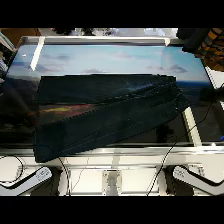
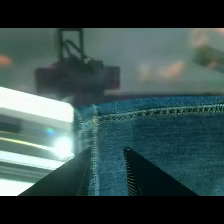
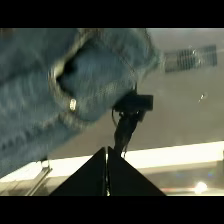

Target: Fold the clothes and pants, and hang the long-sleeved shirts on hangers.

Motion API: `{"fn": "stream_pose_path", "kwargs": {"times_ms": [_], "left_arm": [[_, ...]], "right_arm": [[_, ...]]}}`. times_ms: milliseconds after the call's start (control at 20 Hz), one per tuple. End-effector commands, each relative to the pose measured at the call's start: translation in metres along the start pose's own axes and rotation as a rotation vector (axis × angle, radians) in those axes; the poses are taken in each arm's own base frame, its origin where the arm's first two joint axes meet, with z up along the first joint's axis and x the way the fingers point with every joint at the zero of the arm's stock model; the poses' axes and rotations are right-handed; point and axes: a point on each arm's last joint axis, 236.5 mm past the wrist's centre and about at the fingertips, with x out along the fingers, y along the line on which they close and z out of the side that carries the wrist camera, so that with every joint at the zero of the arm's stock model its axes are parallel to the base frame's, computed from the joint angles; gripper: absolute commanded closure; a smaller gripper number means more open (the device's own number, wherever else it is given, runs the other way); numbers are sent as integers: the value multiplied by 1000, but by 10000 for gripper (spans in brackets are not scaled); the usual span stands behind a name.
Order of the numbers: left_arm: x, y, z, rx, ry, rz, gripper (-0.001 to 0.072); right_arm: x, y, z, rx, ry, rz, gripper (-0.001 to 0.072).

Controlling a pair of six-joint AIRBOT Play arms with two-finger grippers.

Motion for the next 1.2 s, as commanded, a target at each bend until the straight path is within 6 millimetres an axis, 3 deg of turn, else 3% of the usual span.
{"fn": "stream_pose_path", "kwargs": {"times_ms": [0, 350, 650, 850, 1150], "left_arm": [[19, 4, -11, -18, -11, 1, 407], [31, 10, -14, -27, 18, 3, 407], [33, 22, -13, -64, 13, 32, 407], [43, 10, -9, -108, 8, -33, 407], [64, 9, -18, -128, 70, -62, 409]], "right_arm": [[2, 11, -40, 13, 33, 11, 682], [3, 19, -65, 17, 80, 27, 682], [3, 19, -65, 18, 80, 27, 682], [3, 19, -64, 19, 78, 27, 681], [3, 25, -63, 35, 72, 51, 681]]}}
